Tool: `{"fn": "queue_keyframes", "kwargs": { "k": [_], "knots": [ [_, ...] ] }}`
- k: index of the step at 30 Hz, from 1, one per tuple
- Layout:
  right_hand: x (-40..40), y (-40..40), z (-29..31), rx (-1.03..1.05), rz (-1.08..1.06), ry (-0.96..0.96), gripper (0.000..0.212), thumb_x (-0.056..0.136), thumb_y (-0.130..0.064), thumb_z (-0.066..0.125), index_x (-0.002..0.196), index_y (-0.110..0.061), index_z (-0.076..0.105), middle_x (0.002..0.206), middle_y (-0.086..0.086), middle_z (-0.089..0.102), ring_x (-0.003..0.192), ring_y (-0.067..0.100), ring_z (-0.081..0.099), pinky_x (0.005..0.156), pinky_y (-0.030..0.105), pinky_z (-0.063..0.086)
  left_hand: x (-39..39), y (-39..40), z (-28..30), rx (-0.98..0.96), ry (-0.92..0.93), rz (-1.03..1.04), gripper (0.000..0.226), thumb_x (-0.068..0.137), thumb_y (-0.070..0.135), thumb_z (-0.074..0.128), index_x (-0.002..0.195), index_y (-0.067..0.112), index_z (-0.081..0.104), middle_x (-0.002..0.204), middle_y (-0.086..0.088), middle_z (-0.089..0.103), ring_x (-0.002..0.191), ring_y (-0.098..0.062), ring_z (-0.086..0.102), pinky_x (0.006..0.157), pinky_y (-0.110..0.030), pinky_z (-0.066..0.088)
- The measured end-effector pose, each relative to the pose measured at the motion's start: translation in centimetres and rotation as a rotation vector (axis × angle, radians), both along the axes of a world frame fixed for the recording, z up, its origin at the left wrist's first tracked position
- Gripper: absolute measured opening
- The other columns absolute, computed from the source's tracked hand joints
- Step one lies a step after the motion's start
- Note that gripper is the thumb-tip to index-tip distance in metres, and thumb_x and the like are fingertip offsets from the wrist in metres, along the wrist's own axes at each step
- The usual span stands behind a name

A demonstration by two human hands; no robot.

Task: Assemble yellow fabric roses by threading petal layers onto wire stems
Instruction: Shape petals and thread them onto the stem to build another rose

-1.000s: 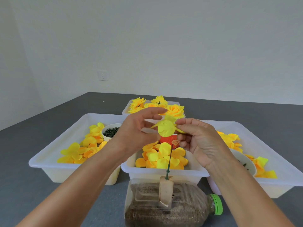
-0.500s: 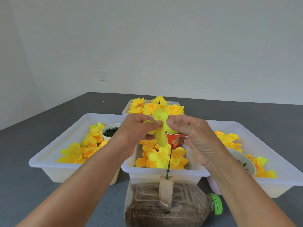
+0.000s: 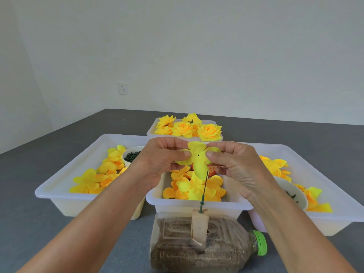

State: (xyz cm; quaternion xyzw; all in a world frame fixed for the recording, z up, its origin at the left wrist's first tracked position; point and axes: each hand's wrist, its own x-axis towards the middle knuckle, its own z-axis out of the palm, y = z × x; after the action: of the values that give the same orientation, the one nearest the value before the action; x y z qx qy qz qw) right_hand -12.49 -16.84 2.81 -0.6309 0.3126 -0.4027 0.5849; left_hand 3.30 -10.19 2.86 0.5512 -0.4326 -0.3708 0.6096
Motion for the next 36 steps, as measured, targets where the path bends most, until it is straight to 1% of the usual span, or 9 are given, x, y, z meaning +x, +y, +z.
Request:
{"fn": "queue_keyframes", "kwargs": {
  "k": [6, 8, 16, 22, 25, 28, 31, 34, 36],
  "knots": [
    [-0.6, -0.2, -0.1, 0.042, 0.025, -0.024, 0.020, 0.076, 0.005, 0.068, 0.080, -0.015, 0.070, 0.064, -0.002, 0.071, 0.054, 0.008, 0.065, 0.050, 0.019, 0.051, 0.1, 0.0, -0.2, -0.016, 0.061, -0.044, 0.034, 0.081, -0.006, 0.062, 0.060, 0.019, 0.073, 0.068, -0.001, 0.068, 0.059, -0.015, 0.065, 0.062, -0.028, 0.055],
    [-0.5, -0.1, -0.1, 0.048, 0.013, -0.023, 0.019, 0.076, 0.004, 0.069, 0.081, -0.014, 0.070, 0.064, -0.002, 0.071, 0.054, 0.008, 0.066, 0.049, 0.018, 0.050, 0.1, 0.0, -0.1, 0.008, 0.115, -0.096, 0.032, 0.082, -0.005, 0.059, 0.065, 0.018, 0.074, 0.074, -0.004, 0.069, 0.065, -0.019, 0.065, 0.067, -0.031, 0.054],
    [-0.6, -0.1, -0.2, 0.119, 0.069, -0.083, 0.018, 0.081, 0.002, 0.063, 0.089, -0.013, 0.070, 0.069, 0.001, 0.072, 0.057, 0.011, 0.066, 0.048, 0.017, 0.047, 0.0, -0.1, -0.1, 0.023, 0.172, -0.138, 0.018, 0.086, -0.003, 0.054, 0.091, 0.008, 0.068, 0.079, -0.009, 0.070, 0.065, -0.020, 0.064, 0.062, -0.028, 0.054],
    [-0.7, -0.1, -0.3, 0.120, 0.043, -0.083, 0.018, 0.079, 0.002, 0.065, 0.087, -0.014, 0.070, 0.069, 0.000, 0.071, 0.056, 0.009, 0.065, 0.048, 0.018, 0.047, -0.1, 0.1, 0.1, 0.058, 0.137, -0.142, 0.035, 0.062, 0.010, 0.070, 0.097, 0.009, 0.068, 0.083, -0.008, 0.071, 0.068, -0.018, 0.066, 0.064, -0.027, 0.053],
    [-0.7, -0.1, -0.4, 0.095, 0.048, -0.084, 0.020, 0.078, 0.004, 0.066, 0.080, -0.015, 0.072, 0.068, 0.000, 0.070, 0.057, 0.010, 0.063, 0.053, 0.021, 0.047, -0.3, 0.1, -0.1, 0.037, 0.036, -0.098, 0.021, 0.068, 0.003, 0.071, 0.087, 0.011, 0.068, 0.083, -0.007, 0.069, 0.069, -0.017, 0.063, 0.061, -0.026, 0.053],
    [-0.7, 0.0, -0.7, 0.048, 0.023, -0.075, 0.030, 0.078, 0.007, 0.064, 0.069, -0.019, 0.076, 0.068, 0.002, 0.067, 0.069, 0.021, 0.054, 0.065, 0.029, 0.044, -0.6, 0.1, -0.5, -0.088, -0.090, -0.021, 0.016, 0.076, -0.008, 0.066, 0.079, 0.008, 0.068, 0.077, -0.010, 0.067, 0.068, -0.021, 0.061, 0.066, -0.032, 0.051],
    [-0.6, 0.0, -0.9, 0.088, -0.006, -0.108, 0.029, 0.082, 0.007, 0.059, 0.079, -0.017, 0.074, 0.078, 0.004, 0.072, 0.072, 0.019, 0.062, 0.069, 0.030, 0.049, -1.1, -0.1, -1.0, -0.265, -0.209, 0.084, 0.022, 0.074, -0.013, 0.067, 0.073, 0.009, 0.068, 0.071, -0.005, 0.068, 0.066, -0.016, 0.062, 0.063, -0.024, 0.053],
    [-0.3, -0.2, -1.0, 0.243, 0.008, -0.197, 0.017, 0.089, -0.009, 0.056, 0.084, -0.014, 0.071, 0.080, 0.010, 0.073, 0.068, 0.020, 0.069, 0.075, 0.035, 0.053, -1.5, -0.1, -1.5, -0.387, -0.373, 0.233, 0.034, 0.073, -0.017, 0.065, 0.069, 0.016, 0.067, 0.070, 0.007, 0.067, 0.065, -0.006, 0.063, 0.061, -0.018, 0.051],
    [-0.2, -0.3, -0.9, 0.330, 0.052, -0.214, 0.017, 0.090, -0.024, 0.057, 0.088, -0.011, 0.068, 0.079, 0.012, 0.073, 0.068, 0.023, 0.069, 0.076, 0.039, 0.053, -1.6, 0.0, -1.8, -0.475, -0.512, 0.286, 0.037, 0.072, -0.020, 0.061, 0.072, 0.016, 0.067, 0.079, 0.000, 0.067, 0.075, -0.012, 0.064, 0.069, -0.023, 0.053]
  ]
}}
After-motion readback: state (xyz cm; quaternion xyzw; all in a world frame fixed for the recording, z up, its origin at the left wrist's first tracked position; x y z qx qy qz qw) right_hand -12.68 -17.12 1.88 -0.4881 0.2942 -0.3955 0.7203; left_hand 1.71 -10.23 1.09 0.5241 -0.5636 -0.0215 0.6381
